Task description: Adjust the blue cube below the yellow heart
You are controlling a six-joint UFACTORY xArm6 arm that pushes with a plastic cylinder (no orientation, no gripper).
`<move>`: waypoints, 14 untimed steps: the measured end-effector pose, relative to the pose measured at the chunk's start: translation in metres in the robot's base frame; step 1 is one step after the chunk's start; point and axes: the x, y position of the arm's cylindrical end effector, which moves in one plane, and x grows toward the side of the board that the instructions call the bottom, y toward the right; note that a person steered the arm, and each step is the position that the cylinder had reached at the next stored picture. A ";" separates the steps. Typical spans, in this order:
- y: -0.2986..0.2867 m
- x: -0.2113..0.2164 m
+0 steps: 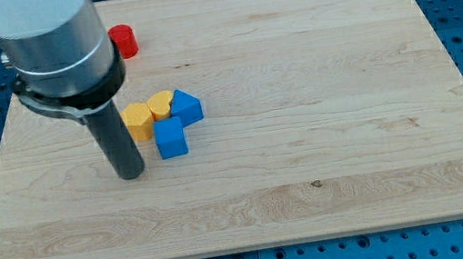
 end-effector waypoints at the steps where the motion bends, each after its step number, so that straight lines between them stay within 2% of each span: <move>1: 0.024 0.001; 4: 0.048 0.000; 7: 0.077 -0.019; 14: 0.069 -0.024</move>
